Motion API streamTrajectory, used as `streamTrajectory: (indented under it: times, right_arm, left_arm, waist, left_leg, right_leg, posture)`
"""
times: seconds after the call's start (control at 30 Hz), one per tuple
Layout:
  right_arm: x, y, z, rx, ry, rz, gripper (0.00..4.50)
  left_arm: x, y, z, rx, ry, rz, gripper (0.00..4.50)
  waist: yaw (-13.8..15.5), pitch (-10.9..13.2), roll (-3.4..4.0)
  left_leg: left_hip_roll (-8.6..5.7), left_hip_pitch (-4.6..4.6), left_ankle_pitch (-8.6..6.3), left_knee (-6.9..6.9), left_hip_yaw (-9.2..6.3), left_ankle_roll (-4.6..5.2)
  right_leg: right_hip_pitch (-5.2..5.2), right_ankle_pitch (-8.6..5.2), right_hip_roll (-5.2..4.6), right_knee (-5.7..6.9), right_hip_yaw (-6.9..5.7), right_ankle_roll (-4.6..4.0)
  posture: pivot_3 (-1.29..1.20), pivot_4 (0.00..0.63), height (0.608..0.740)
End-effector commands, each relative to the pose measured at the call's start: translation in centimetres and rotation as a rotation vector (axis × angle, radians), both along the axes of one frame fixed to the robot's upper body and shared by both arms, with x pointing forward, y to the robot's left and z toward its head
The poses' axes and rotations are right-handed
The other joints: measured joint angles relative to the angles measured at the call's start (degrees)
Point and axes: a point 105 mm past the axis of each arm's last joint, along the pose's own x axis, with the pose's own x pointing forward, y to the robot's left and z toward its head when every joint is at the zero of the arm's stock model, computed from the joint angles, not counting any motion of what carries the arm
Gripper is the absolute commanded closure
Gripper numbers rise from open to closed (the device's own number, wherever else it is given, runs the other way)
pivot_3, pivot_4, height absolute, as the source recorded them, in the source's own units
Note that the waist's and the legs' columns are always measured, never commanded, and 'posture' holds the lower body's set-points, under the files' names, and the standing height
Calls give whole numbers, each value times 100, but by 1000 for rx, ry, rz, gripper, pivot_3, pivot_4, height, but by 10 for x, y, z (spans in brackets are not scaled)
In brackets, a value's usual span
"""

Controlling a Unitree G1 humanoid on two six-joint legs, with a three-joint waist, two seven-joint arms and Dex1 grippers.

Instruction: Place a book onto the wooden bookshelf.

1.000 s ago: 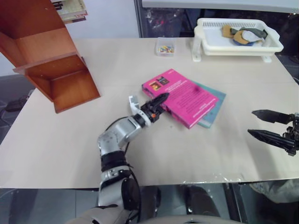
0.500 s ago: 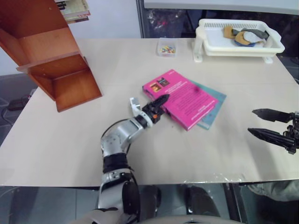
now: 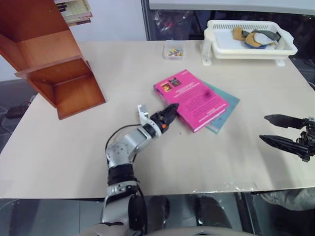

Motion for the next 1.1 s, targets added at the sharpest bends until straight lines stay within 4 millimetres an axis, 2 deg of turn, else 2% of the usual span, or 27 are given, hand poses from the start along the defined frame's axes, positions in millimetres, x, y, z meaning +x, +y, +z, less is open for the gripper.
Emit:
streamTrajectory:
  times: [0.03, 0.33, 0.43, 0.47, 0.57, 0.6, 0.9, 1.1]
  right_arm:
    - [-2, -2, 9, -15, -43, 0, 566]
    - [0, -2, 8, -21, -44, -2, 566]
    - [0, -2, 8, -25, -45, -3, 566]
    - [-1, -2, 8, -25, -45, -4, 566]
    - [-1, -2, 8, -27, -48, -7, 566]
    - [-1, -3, 8, -27, -49, -8, 566]
    - [0, -3, 8, -29, -50, -7, 566]
    - [0, -2, 8, -30, -45, -2, 566]
  left_arm:
    - [0, -2, 10, -38, -22, 6, 1321]
    - [12, -13, 12, -96, -2, -5, 1321]
    - [15, -10, 16, -131, -9, 1, 2054]
    - [15, -11, 15, -127, -11, 0, 2594]
    - [15, -12, 16, -127, -13, -4, 3807]
    - [15, -12, 17, -132, -20, -11, 4025]
    - [1, -7, 33, -180, -109, -46, 4085]
    - [4, 4, 50, -167, -188, 28, 4085]
  waist:
    - [5, 0, -1]
    - [35, 1, -2]
    - [36, 1, -2]
    - [36, 1, -2]
    - [36, 1, -2]
    - [36, 1, -2]
    - [21, 2, -3]
    - [19, 3, -5]
  left_leg:
    - [-1, 0, 0, 1, 0, 0]
    - [-5, -3, 0, 2, -5, 0]
    - [-6, -3, 0, 3, -6, 0]
    - [-5, -3, 0, 3, -6, 0]
    - [-6, -3, 0, 3, -6, 0]
    - [-6, -3, 0, 3, -6, 0]
    - [-5, -5, 0, 3, -7, 0]
    - [-5, -6, 0, 3, -8, 0]
  right_leg:
    - [0, 0, -1, 0, 0, 1]
    - [1, 1, -2, -2, -6, 1]
    - [1, 1, -2, -2, -7, 1]
    - [1, 1, -3, -1, -7, 1]
    - [1, 1, -2, -1, -7, 1]
    - [1, 1, -2, -1, -7, 1]
    - [1, 1, -3, -3, -7, 1]
    - [0, 1, -4, -4, -7, 1]
  posture:
    - [0, 150, 740]
    - [0, 150, 740]
    - [0, 150, 740]
    - [0, 150, 740]
    - [0, 150, 740]
    - [0, 150, 740]
    - [0, 150, 740]
    - [0, 150, 740]
